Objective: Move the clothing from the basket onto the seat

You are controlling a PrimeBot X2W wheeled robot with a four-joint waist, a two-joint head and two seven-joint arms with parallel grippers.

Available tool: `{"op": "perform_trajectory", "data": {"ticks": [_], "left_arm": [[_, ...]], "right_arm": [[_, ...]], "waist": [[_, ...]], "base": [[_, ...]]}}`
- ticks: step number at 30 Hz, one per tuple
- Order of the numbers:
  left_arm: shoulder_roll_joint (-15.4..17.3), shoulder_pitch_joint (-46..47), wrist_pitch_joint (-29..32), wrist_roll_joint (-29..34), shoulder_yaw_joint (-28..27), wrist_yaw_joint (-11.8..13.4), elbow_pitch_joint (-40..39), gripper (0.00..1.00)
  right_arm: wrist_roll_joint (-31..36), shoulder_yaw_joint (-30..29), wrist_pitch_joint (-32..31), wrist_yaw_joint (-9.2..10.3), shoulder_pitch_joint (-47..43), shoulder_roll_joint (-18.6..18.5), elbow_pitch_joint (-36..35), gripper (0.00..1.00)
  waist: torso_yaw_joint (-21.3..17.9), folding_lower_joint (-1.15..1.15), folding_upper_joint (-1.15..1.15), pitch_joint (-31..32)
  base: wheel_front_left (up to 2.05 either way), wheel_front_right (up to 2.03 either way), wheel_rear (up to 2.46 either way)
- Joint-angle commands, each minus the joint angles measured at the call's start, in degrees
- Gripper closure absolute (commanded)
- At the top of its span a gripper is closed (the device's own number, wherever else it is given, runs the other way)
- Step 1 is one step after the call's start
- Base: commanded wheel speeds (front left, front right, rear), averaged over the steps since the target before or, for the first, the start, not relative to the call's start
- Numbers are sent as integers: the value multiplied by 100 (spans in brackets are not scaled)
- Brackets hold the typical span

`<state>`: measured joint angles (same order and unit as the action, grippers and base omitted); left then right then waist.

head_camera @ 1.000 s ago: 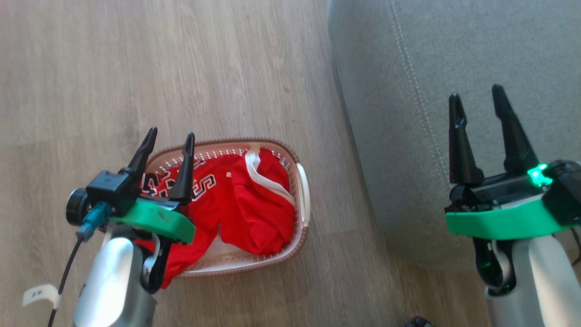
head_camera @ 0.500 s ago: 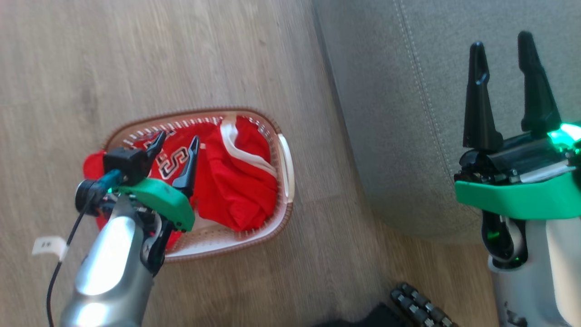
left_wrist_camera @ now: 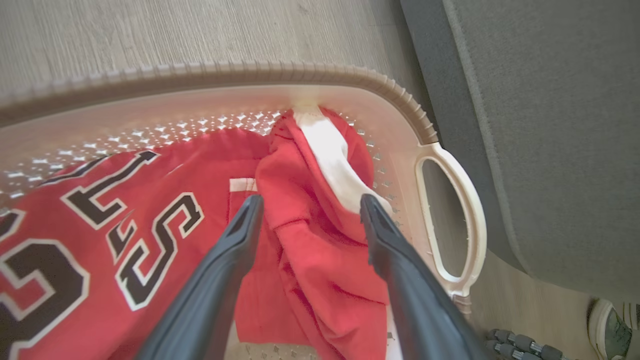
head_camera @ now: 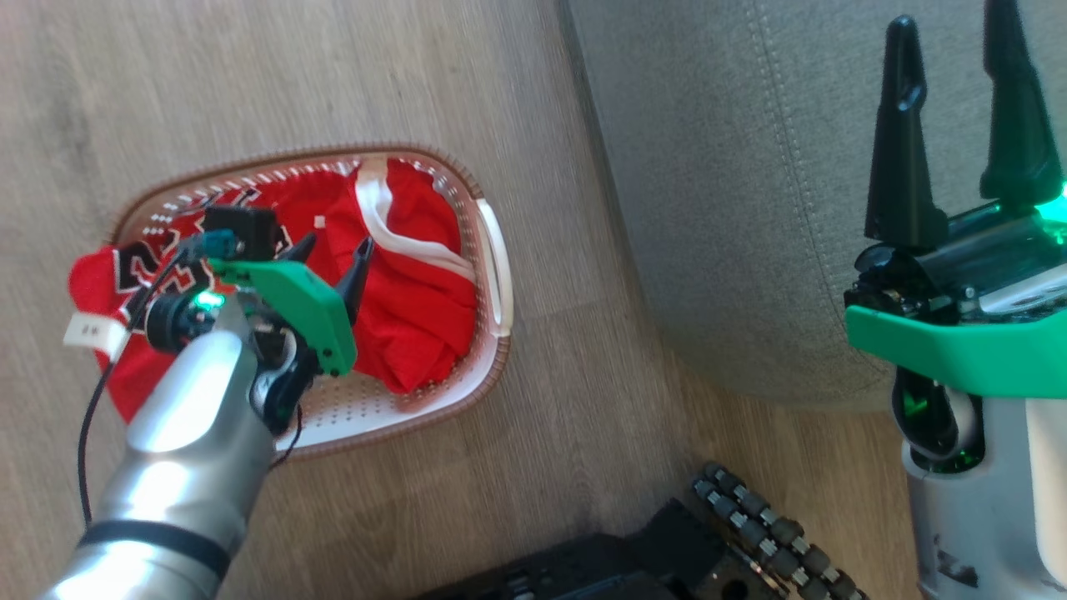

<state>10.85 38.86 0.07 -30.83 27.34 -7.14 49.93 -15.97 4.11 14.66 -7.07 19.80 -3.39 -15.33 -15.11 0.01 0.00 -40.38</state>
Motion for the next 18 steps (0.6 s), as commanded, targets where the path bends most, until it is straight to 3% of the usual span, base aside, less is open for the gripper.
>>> {"op": "perform_trajectory", "data": {"ticks": [1,18], "left_arm": [[180,122,32,-89,-15,-35,-41,0],[542,1236,804,-938,1013,-35,1063,0]], "right_arm": [[-66,104,34,-42,35,50,-244,0],[-290,412,34,-42,365,51,-717,0]], "waist": [[-85,-1,0,-184],[-633,-1,0,-1081]], "base": [[0,0,0],[0,0,0]]}}
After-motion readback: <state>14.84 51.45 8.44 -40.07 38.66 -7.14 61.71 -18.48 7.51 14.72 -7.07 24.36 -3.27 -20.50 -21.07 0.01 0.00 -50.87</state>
